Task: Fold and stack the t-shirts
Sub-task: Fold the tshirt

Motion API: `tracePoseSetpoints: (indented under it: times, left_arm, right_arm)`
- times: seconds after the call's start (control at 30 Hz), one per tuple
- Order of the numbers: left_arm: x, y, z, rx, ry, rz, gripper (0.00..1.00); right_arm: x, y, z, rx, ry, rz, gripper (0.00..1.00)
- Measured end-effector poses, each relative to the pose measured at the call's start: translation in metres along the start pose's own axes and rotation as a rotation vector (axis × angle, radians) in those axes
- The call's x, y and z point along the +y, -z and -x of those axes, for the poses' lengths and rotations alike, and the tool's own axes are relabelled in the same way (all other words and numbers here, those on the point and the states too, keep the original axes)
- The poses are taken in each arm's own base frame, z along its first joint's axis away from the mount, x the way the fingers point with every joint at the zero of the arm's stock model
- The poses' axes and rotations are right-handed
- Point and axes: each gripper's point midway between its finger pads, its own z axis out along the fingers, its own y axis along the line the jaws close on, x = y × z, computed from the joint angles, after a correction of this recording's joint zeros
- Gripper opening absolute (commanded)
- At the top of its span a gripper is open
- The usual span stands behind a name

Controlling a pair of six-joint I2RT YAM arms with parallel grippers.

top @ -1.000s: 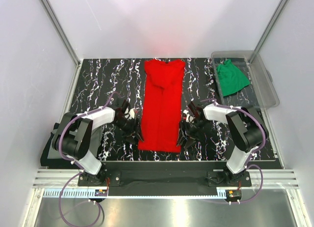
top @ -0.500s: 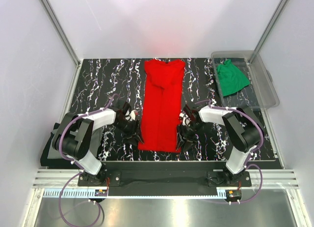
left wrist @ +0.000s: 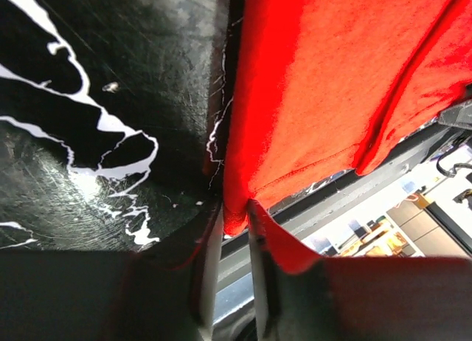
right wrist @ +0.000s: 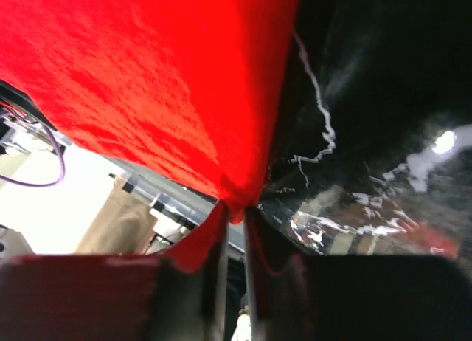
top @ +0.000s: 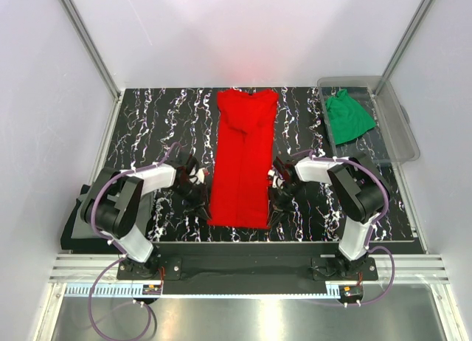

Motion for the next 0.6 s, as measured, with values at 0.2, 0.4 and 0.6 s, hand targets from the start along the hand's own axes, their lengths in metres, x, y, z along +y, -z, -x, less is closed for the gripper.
tracePoseSetpoints:
  times: [0.2, 0.4, 0.6]
  left_arm:
    - [0.000, 0.000, 0.001, 0.003, -0.020, -0.003, 0.00]
    - [-0.017, 0.025, 0.024, -0.064, -0.080, -0.025, 0.00]
    - [-0.043, 0.064, 0.068, -0.199, -0.150, -0.063, 0.00]
  right_arm:
    - [0.001, -0.001, 0.003, -0.008, 0.012, 0.006, 0.00]
    - [0.018, 0.027, 0.012, -0.083, 0.109, 0.026, 0.00]
    - [0.043, 0.080, 0.047, -0.272, 0.250, 0.041, 0.00]
